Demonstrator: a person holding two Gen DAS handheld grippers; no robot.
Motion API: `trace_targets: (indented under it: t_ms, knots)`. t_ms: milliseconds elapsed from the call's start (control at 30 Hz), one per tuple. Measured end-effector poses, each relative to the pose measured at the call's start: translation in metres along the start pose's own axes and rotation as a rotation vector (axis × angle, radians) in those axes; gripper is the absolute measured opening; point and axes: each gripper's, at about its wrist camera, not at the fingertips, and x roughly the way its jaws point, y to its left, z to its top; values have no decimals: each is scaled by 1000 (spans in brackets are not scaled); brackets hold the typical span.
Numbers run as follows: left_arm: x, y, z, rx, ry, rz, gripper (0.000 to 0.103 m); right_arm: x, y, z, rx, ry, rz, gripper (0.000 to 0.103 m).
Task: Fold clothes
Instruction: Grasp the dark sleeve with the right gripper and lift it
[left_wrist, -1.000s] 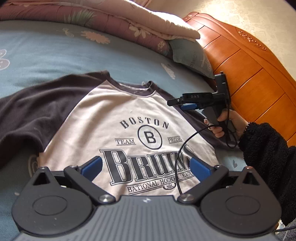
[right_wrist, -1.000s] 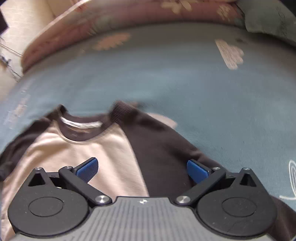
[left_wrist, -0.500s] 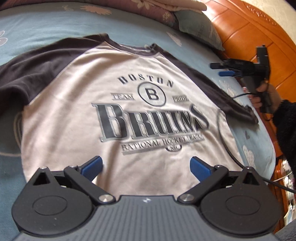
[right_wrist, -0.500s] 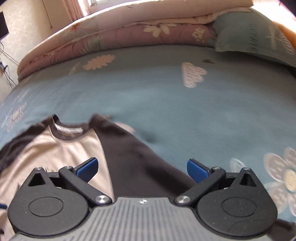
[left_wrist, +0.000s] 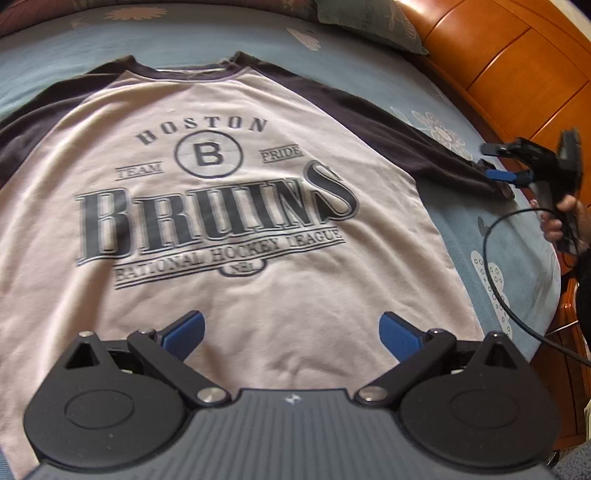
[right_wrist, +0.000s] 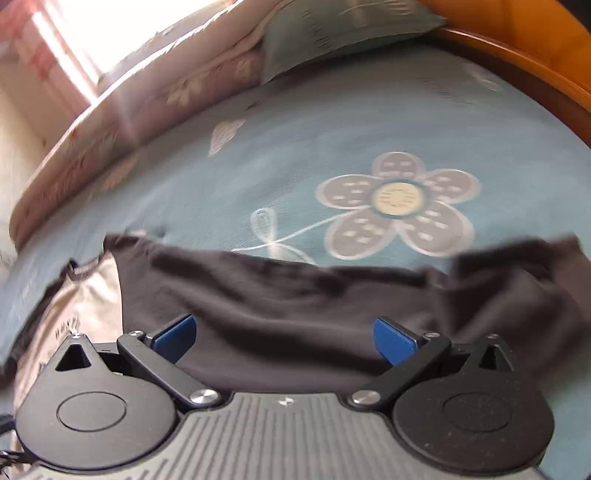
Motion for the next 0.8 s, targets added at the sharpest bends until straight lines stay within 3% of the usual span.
trace_targets:
  t_ms: [200,333,467,600,800]
  knots:
    - [16,-21,2,40,19,23,100,-46,-50,-32,113,-105,-20,103]
    - [20,-23,3,52,15,33,102,-54,-70,-21,167,-166,-7,103]
    - [21,-18,4,39,6,18,102,-53,-70,6,96,-221,-4,103]
    - [21,-13,7,8,-8,1,102,-37,-64,37,9,-194,5,94]
    - [23,-11,11,-5,-19,8,102,15,-30,56,-185,-37,94,83]
